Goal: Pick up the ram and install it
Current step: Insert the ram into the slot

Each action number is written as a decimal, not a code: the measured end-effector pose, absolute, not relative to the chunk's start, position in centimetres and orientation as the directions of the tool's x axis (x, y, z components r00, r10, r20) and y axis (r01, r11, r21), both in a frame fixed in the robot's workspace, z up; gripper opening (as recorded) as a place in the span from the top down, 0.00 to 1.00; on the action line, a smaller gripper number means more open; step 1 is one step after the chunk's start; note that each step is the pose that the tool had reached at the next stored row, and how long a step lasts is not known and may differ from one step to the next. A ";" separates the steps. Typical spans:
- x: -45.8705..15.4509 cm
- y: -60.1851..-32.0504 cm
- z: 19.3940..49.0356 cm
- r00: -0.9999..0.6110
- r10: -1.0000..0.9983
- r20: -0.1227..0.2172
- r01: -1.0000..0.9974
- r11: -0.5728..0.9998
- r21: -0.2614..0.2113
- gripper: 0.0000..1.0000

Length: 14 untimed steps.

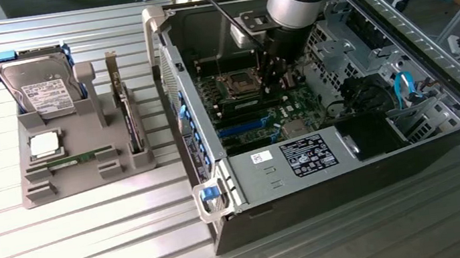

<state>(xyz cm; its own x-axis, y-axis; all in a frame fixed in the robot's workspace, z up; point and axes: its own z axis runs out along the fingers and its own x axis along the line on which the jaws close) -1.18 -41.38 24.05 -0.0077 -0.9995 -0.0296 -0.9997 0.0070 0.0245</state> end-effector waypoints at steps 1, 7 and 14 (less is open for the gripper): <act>-1.2 -41.4 24.1 -0.008 -1.000 -0.030 -1.000 0.007 0.025 0.88; -1.1 -41.4 24.1 -0.008 -1.000 -0.029 -1.000 0.007 0.025 0.88; -1.1 -41.4 24.1 -0.008 -1.000 -0.029 -1.000 0.007 0.025 0.88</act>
<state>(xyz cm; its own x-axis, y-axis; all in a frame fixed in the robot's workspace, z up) -1.06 -41.38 24.06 -0.0076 -0.9995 -0.0293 -0.9997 0.0068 0.0247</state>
